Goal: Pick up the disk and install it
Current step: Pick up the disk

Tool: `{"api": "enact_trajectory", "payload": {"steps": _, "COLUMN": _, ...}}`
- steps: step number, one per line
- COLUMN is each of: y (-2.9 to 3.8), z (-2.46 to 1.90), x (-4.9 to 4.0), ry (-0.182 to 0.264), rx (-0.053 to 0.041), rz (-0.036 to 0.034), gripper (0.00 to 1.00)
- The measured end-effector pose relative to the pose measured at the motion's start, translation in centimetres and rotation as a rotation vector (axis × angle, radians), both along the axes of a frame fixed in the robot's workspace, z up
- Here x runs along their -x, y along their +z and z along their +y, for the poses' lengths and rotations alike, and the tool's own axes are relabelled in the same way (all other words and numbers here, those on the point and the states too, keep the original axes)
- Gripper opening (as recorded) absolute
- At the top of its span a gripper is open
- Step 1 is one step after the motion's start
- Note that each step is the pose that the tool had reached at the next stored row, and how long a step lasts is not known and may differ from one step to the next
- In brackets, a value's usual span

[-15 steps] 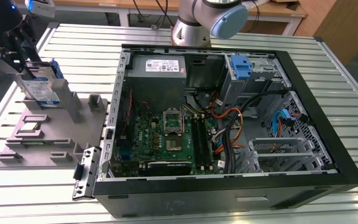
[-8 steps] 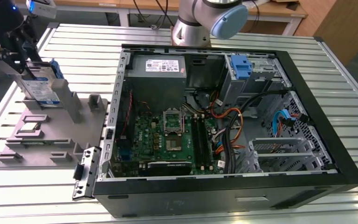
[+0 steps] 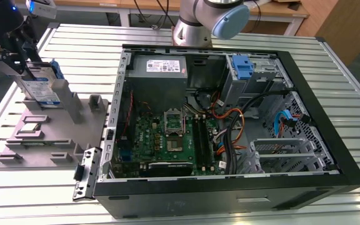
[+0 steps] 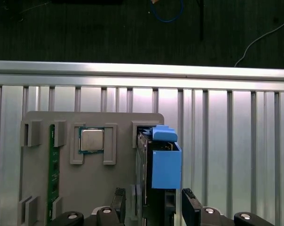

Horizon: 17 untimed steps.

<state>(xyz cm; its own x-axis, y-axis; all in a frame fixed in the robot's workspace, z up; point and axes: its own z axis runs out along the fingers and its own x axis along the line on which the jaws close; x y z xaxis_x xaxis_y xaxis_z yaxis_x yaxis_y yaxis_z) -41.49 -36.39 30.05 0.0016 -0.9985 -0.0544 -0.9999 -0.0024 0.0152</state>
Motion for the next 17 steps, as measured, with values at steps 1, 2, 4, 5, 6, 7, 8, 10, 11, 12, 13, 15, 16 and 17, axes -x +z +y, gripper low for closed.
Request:
{"api": "enact_trajectory", "payload": {"steps": 1, "y": 0.00, "z": 0.00, "x": 0.00, "ry": 0.000, "rx": 0.0000, "rz": 0.0000, "gripper": 0.59}}
{"api": "enact_trajectory", "payload": {"steps": 2, "y": 0.00, "z": 0.00, "x": 0.00, "ry": 0.000, "rx": 0.0000, "rz": -0.0001, "gripper": 0.59}}
{"api": "enact_trajectory", "payload": {"steps": 4, "y": 0.00, "z": 0.00, "x": 0.00, "ry": 0.000, "rx": 0.0000, "rz": 0.0000, "gripper": 0.57}}
{"api": "enact_trajectory", "payload": {"steps": 5, "y": 0.00, "z": 0.00, "x": 0.00, "ry": 0.000, "rx": 0.0000, "rz": 0.0000, "gripper": 0.51}}
{"api": "enact_trajectory", "payload": {"steps": 6, "y": 0.00, "z": 0.00, "x": 0.00, "ry": 0.000, "rx": 0.0000, "rz": 0.0000, "gripper": 0.51}}
{"api": "enact_trajectory", "payload": {"steps": 7, "y": 0.00, "z": 0.00, "x": 0.00, "ry": 0.000, "rx": 0.0000, "rz": -0.0001, "gripper": 0.51}}
{"api": "enact_trajectory", "payload": {"steps": 8, "y": 0.00, "z": 0.00, "x": 0.00, "ry": 0.000, "rx": 0.0000, "rz": 0.0000, "gripper": 0.51}}
{"api": "enact_trajectory", "payload": {"steps": 10, "y": 0.00, "z": -0.01, "x": 0.00, "ry": 0.000, "rx": 0.0000, "rz": 0.0000, "gripper": 0.49}}
{"api": "enact_trajectory", "payload": {"steps": 11, "y": 0.00, "z": -0.01, "x": 0.00, "ry": 0.000, "rx": 0.0000, "rz": 0.0000, "gripper": 0.49}}
{"api": "enact_trajectory", "payload": {"steps": 12, "y": 0.00, "z": -0.01, "x": 0.00, "ry": 0.000, "rx": 0.0000, "rz": 0.0000, "gripper": 0.42}}
{"api": "enact_trajectory", "payload": {"steps": 13, "y": 0.00, "z": -0.01, "x": 0.00, "ry": 0.000, "rx": 0.0000, "rz": 0.0000, "gripper": 0.42}}
{"api": "enact_trajectory", "payload": {"steps": 15, "y": 0.00, "z": -0.01, "x": 0.00, "ry": 0.000, "rx": 0.0000, "rz": 0.0000, "gripper": 0.42}}
{"api": "enact_trajectory", "payload": {"steps": 16, "y": 0.00, "z": -0.01, "x": 0.00, "ry": 0.000, "rx": 0.0000, "rz": 0.0000, "gripper": 0.42}}
{"api": "enact_trajectory", "payload": {"steps": 17, "y": 0.00, "z": -0.01, "x": 0.00, "ry": 0.000, "rx": 0.0000, "rz": 0.0000, "gripper": 0.42}}
